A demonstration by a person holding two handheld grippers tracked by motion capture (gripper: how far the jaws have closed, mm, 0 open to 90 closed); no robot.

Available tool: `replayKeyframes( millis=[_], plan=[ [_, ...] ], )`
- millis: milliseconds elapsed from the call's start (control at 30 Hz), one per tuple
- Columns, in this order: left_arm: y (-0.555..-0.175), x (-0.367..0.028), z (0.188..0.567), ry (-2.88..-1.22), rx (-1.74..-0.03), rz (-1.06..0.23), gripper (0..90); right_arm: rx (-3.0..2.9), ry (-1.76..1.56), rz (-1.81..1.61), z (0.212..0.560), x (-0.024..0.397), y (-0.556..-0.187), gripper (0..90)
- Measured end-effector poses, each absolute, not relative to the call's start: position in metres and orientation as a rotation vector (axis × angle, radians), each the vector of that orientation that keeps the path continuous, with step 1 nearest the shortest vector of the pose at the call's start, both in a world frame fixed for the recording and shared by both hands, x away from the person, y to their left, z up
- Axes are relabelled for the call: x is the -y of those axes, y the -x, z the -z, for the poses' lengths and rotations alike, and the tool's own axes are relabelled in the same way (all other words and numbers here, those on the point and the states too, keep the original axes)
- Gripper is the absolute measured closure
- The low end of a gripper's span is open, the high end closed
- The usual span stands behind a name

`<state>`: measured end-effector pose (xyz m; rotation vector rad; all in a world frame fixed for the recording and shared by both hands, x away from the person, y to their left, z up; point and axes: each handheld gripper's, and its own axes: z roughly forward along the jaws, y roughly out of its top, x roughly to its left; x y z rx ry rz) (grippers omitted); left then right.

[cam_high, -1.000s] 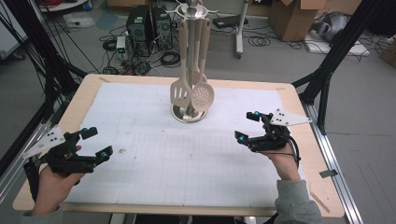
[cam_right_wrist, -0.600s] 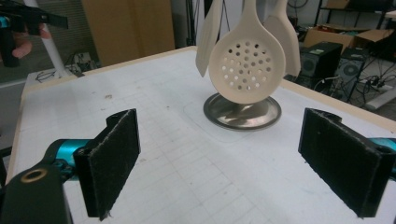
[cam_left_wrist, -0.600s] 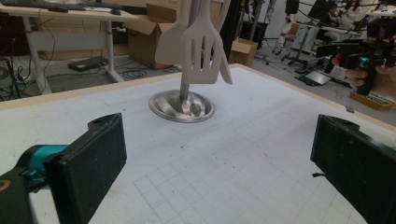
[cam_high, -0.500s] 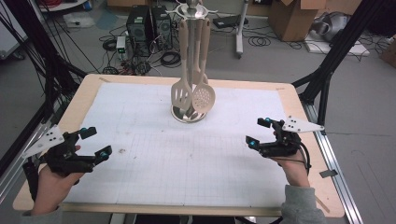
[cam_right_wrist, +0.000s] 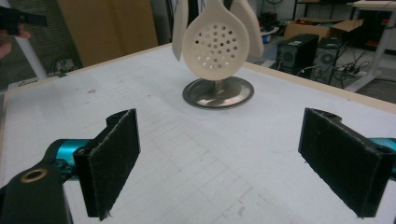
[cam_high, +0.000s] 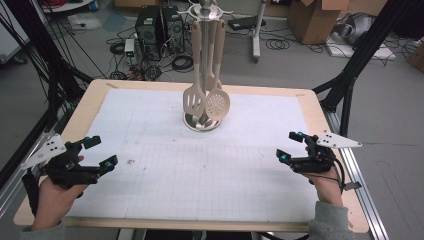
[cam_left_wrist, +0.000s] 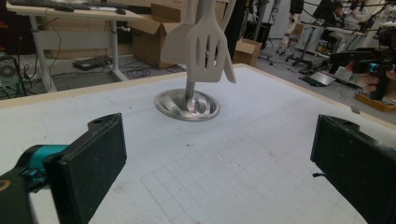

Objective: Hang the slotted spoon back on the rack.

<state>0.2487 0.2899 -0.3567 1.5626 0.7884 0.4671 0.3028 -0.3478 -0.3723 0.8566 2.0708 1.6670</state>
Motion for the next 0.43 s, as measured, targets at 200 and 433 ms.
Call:
replayKeyframes(
  millis=[200, 433],
  plan=[
    [-0.25, -0.291, 0.358, -1.564, -0.793, -0.469, 3.9, -1.996, -0.911, -1.674, 0.373, 0.364, -0.298, 11.8],
    [-0.252, -0.289, 0.359, -1.569, -0.801, -0.469, 3.9, -1.965, -0.915, -1.694, 0.37, 0.368, -0.293, 11.8]
  ],
)
